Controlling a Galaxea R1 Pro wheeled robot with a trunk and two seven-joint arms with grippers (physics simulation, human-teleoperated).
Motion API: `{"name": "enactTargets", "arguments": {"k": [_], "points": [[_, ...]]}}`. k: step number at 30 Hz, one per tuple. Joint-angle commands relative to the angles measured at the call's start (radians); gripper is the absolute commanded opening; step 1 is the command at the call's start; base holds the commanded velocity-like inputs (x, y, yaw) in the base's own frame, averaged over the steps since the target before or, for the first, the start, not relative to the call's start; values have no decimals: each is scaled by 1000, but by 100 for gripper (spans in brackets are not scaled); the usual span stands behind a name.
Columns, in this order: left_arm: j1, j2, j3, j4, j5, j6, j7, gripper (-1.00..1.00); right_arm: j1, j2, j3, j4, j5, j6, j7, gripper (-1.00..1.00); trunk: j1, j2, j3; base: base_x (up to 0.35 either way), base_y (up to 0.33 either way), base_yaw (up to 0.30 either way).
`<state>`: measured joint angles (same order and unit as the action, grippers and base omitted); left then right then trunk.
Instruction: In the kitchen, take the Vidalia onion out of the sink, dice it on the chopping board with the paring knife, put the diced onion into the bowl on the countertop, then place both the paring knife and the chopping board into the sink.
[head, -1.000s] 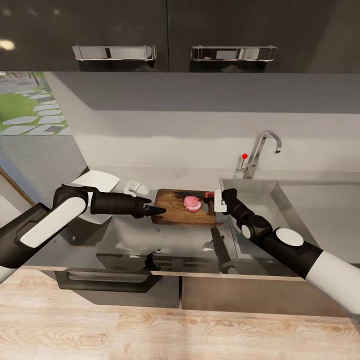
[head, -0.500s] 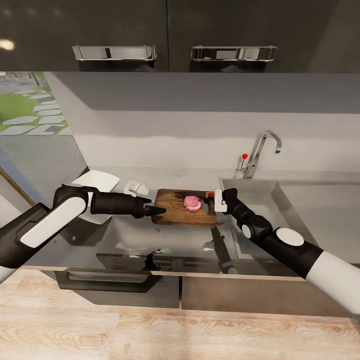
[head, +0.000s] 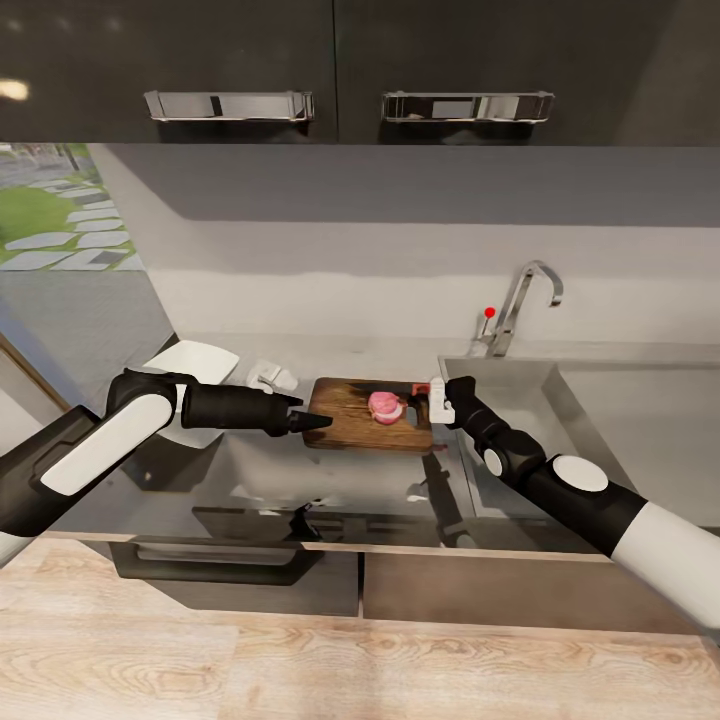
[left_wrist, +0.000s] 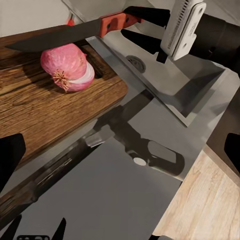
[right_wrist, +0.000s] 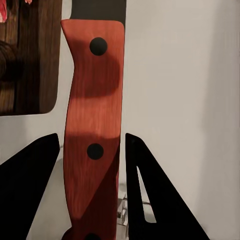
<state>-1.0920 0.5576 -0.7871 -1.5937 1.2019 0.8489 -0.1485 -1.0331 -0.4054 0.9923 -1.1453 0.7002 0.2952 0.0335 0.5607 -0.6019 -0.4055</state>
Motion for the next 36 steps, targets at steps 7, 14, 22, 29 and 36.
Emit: {"name": "enactTargets", "arguments": {"k": [7,14,22,29,36], "points": [[-2,1,-1,0,-4,1,-5,100,-1,-1,6,19,-5,8,5,-100,0,-1,-2,0,0,0],[-2,1,-1,0,-4,-1,-6,100,-1,-1,5,16,-4,8,5,-100,0,-1,-2,0,0,0],[-2,1,-1,1,-4,0,-5,100,-1,-1,5,16,-4,8,5,-100,-11,20,8,0,0,0],[-2,1,-1,1,-4,1,-5,100,-1,-1,6,16,-4,8,5,-100,-3,6,1,0,0,0],[-2,0,-1,1,-4,1,-5,100,-1,-1,7,16,-5,9,5,-100,23,-43,-21,0,0,0]]}}
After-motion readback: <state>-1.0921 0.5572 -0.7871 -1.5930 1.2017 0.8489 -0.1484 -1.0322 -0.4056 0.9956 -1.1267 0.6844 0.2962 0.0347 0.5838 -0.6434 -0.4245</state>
